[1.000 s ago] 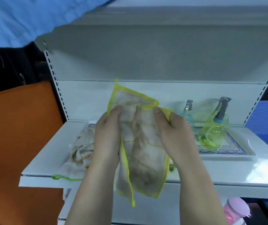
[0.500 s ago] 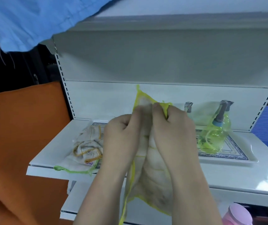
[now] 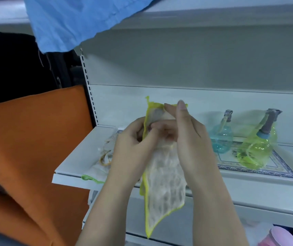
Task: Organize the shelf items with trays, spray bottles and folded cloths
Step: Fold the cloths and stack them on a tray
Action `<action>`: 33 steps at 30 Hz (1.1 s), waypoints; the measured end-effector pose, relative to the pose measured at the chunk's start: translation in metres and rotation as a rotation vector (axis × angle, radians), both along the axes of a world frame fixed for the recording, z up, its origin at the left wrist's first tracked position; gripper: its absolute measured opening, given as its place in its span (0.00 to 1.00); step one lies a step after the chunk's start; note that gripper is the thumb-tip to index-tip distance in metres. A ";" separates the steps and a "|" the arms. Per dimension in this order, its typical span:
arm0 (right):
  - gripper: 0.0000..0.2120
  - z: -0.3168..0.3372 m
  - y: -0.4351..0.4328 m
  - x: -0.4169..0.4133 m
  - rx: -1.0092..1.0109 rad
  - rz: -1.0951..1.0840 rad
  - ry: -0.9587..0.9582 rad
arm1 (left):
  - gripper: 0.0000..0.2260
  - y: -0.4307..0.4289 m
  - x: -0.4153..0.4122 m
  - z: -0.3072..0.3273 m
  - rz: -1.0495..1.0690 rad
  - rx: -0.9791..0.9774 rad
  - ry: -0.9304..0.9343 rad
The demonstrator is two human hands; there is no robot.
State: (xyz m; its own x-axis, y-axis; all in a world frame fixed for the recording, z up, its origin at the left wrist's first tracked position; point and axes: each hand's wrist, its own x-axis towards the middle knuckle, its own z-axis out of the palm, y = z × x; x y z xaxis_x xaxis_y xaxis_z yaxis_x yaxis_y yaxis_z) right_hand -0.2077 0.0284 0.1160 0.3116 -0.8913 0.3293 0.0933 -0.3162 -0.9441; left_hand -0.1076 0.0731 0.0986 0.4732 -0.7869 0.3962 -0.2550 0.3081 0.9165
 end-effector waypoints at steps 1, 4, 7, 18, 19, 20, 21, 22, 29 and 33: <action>0.23 0.000 -0.001 0.005 -0.011 0.022 -0.012 | 0.06 0.001 0.006 -0.001 -0.016 -0.001 -0.007; 0.17 -0.005 -0.002 0.021 0.012 -0.024 -0.072 | 0.10 0.002 0.028 -0.004 -0.032 0.015 0.063; 0.11 -0.011 -0.006 0.032 -0.052 -0.234 -0.005 | 0.11 0.004 0.051 -0.001 -0.030 0.018 0.175; 0.10 -0.047 0.018 0.058 0.215 -0.018 0.150 | 0.12 -0.001 0.113 0.011 -0.166 0.031 0.691; 0.11 -0.048 0.021 0.061 0.221 -0.038 0.107 | 0.15 0.000 0.116 0.010 -0.231 0.106 0.692; 0.11 -0.050 0.022 0.064 0.240 -0.071 0.043 | 0.18 -0.001 0.121 0.005 -0.304 0.197 0.656; 0.10 -0.050 0.024 0.067 0.263 -0.104 -0.029 | 0.21 -0.001 0.125 0.000 -0.376 0.278 0.592; 0.11 -0.051 0.026 0.070 0.283 -0.144 -0.086 | 0.24 -0.002 0.129 -0.006 -0.442 0.335 0.514; 0.19 -0.058 0.033 0.064 0.258 -0.567 0.081 | 0.39 -0.001 0.139 -0.032 -0.610 0.173 0.119; 0.13 -0.053 0.043 0.059 0.180 -0.756 0.324 | 0.22 -0.005 0.143 -0.034 -0.593 0.240 -0.193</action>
